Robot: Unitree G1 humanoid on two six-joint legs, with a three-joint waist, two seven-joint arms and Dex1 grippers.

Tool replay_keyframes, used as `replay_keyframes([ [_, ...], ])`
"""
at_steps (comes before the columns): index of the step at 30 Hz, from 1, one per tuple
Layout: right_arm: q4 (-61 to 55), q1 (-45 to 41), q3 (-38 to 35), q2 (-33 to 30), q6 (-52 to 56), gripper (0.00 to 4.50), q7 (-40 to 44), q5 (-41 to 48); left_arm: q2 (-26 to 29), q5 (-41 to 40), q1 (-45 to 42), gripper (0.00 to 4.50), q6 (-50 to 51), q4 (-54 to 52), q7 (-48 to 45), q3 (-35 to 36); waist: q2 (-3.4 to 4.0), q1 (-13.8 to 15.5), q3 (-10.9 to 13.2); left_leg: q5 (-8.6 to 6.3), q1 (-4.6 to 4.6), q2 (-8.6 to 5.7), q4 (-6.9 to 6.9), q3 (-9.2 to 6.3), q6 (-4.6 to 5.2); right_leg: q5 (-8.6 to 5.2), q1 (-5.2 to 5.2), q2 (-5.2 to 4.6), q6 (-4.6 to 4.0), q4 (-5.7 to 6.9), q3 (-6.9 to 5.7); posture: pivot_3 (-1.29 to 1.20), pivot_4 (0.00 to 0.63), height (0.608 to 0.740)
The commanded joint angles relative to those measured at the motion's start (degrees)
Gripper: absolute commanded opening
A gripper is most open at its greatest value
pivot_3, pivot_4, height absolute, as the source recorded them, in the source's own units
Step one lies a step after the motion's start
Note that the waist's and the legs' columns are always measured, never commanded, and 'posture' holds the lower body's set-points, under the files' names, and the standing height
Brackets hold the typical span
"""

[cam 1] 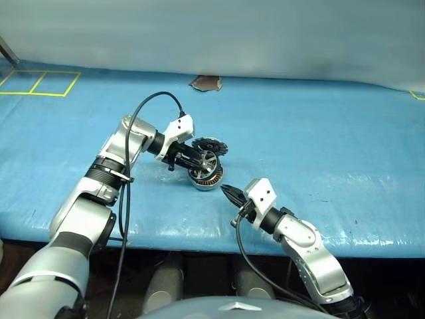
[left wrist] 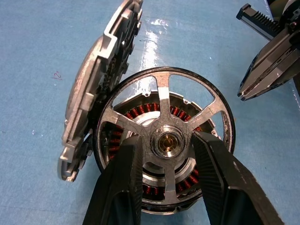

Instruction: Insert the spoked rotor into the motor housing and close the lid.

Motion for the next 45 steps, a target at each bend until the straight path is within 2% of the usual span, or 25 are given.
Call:
replay_keyframes([
  [1, -1.2, -0.2, 0.1, 0.2, -1.3, 0.00, -0.1, 0.1, -0.2, 0.5, -1.2, 2.97, -0.6, 0.2, 0.4, 0.8, 0.00, 0.0, 0.0, 0.00, 0.00, 0.00, 0.00, 0.00, 0.00, 0.00, 0.00, 0.00, 0.00, 0.00, 0.00, 0.00, 0.150, 0.740],
  [2, -1.1, -0.3, 0.1, 0.2, -1.3, 0.00, -0.2, 0.0, -0.4, 0.4, -1.2, 3.31, -0.3, 0.2, 0.6, 1.0, 0.00, 0.0, 0.0, 0.00, 0.00, 0.00, 0.00, 0.00, 0.00, 0.00, 0.00, 0.00, 0.00, 0.00, 0.00, 0.00, 0.150, 0.740],
  [12, -1.1, -0.1, -0.5, -0.1, -1.0, 0.00, -0.5, 0.0, 1.3, -2.6, 0.2, 3.31, 1.1, -3.8, 1.2, 5.1, 0.00, 0.0, 0.0, 0.00, 0.00, 0.00, 0.00, 0.00, 0.00, 0.00, 0.00, 0.00, 0.00, 0.01, 0.00, 0.00, 0.150, 0.740],
  [25, 3.8, -6.1, -5.1, -0.4, 0.7, 0.00, -3.8, -0.7, 8.5, -7.1, 17.6, 3.31, 6.4, -23.4, 7.0, 10.9, 0.02, 0.0, 0.0, 0.00, 0.08, 0.09, 0.00, 0.03, -0.01, 0.08, 0.00, 0.02, -0.14, 0.01, 0.02, 0.00, 0.150, 0.740],
  [36, 14.9, -20.7, -8.4, -3.6, -0.3, 0.00, -0.5, -1.0, 10.1, -9.2, 27.9, 3.31, 6.9, -29.6, 12.7, 13.4, 0.02, 0.0, 0.0, 0.00, 0.10, 0.09, 0.01, 0.06, -0.01, 0.11, 0.01, 0.02, -0.19, 0.01, 0.01, 0.00, 0.150, 0.740],
  [39, 18.9, -25.7, -8.7, -3.0, -1.3, 0.00, 1.6, 0.2, 9.1, -11.1, 29.4, 3.31, 5.3, -29.9, 13.1, 14.8, 0.02, -0.2, 0.0, 0.00, 0.11, 0.10, 0.00, 0.09, -0.01, 0.13, 0.01, 0.02, -0.20, 0.01, 0.02, 0.00, 0.150, 0.740],
  [41, 22.2, -29.3, -8.4, -2.4, -2.7, 0.00, 3.1, 0.6, 6.8, -15.9, 30.7, 3.31, 3.5, -29.5, 11.2, 17.4, 0.02, -0.1, 0.0, 0.01, 0.12, 0.10, -0.02, 0.10, -0.01, 0.14, 0.01, 0.02, -0.22, 0.01, 0.02, 0.00, 0.150, 0.740],
  [45, 28.6, -35.7, -7.9, 0.2, -5.0, 0.00, 6.9, 2.3, 5.2, -18.3, 33.2, 3.31, -0.3, -29.4, 10.8, 19.2, 0.03, -0.2, 0.0, 0.01, 0.11, 0.10, -0.03, 0.12, 0.00, 0.21, 0.00, 0.01, -0.28, -0.02, 0.02, 0.00, 0.150, 0.740],
])
